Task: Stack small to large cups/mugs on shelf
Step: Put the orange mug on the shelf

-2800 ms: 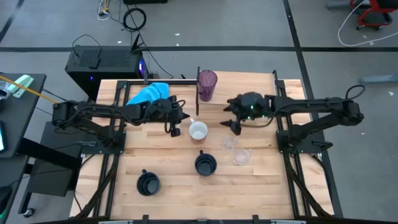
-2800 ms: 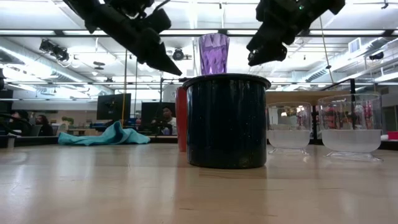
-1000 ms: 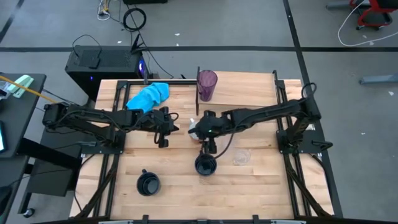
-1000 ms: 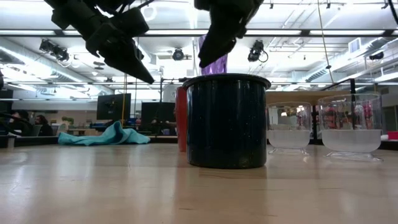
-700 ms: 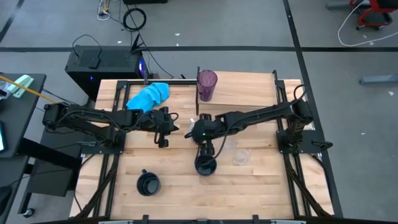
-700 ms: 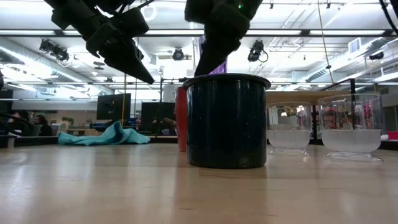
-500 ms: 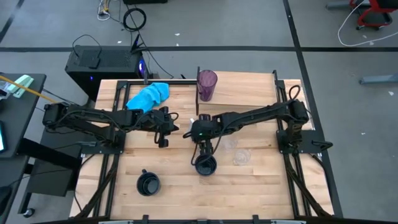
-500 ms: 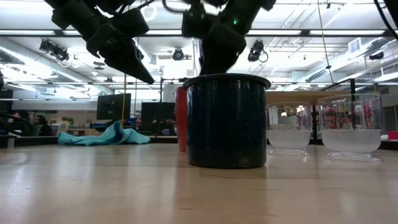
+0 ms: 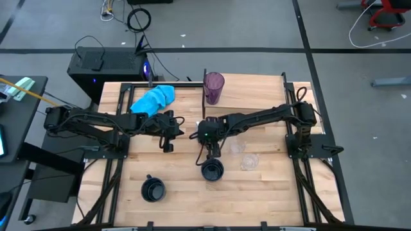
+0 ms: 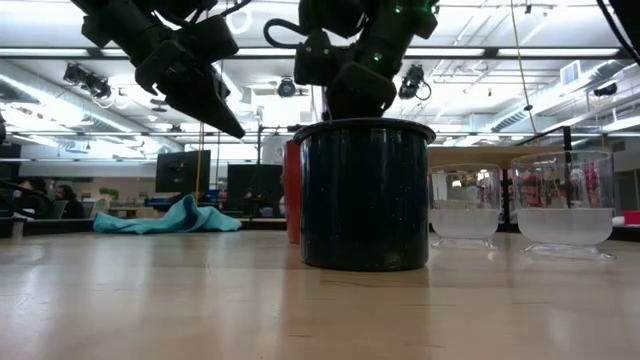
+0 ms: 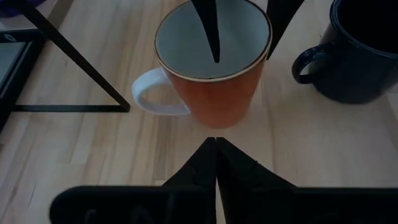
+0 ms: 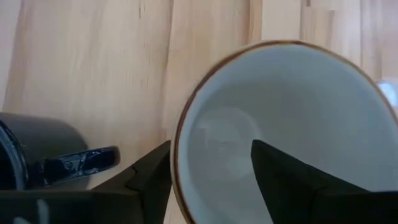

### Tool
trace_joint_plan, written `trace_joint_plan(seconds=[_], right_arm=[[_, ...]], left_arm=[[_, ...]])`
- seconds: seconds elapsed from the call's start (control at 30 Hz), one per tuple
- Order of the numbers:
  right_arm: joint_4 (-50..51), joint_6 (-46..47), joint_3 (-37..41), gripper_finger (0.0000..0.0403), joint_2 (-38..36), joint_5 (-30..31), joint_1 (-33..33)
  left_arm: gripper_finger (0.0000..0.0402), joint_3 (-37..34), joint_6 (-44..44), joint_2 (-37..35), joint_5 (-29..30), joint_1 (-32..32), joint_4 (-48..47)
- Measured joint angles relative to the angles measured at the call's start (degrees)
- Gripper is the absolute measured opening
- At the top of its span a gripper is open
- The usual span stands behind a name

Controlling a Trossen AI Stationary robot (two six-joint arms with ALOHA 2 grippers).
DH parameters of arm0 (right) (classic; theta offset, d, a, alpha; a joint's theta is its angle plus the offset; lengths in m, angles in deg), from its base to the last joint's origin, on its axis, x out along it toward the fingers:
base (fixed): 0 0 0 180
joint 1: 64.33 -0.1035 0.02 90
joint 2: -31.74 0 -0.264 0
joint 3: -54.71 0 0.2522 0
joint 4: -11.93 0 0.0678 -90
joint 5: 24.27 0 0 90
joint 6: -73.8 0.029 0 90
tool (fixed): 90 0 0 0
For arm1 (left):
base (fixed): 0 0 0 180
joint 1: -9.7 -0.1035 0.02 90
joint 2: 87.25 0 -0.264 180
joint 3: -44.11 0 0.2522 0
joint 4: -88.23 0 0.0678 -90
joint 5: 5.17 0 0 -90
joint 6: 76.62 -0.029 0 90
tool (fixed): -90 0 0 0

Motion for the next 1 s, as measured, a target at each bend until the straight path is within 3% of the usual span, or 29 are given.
trace_joint_plan(seconds=[0.5, 0.9, 1.0], right_arm=[[-0.4, -1.1, 0.1, 0.0137, 0.0, -1.4, 0.0], [0.3, -2.6, 0.1, 0.0029, -0.1, -4.6, 0.6], [0.0, -3.2, 0.0, 0.0027, -0.1, -4.8, 0.7]], left_arm=[[0.0018, 0.0, 0.0, 0.0, 0.0, 0.0, -0.5], [0.0023, 0.0, -0.1, 0.0, 0.0, 0.1, -0.9], [0.0027, 0.0, -0.1, -0.2, 0.0, 0.1, -0.8]])
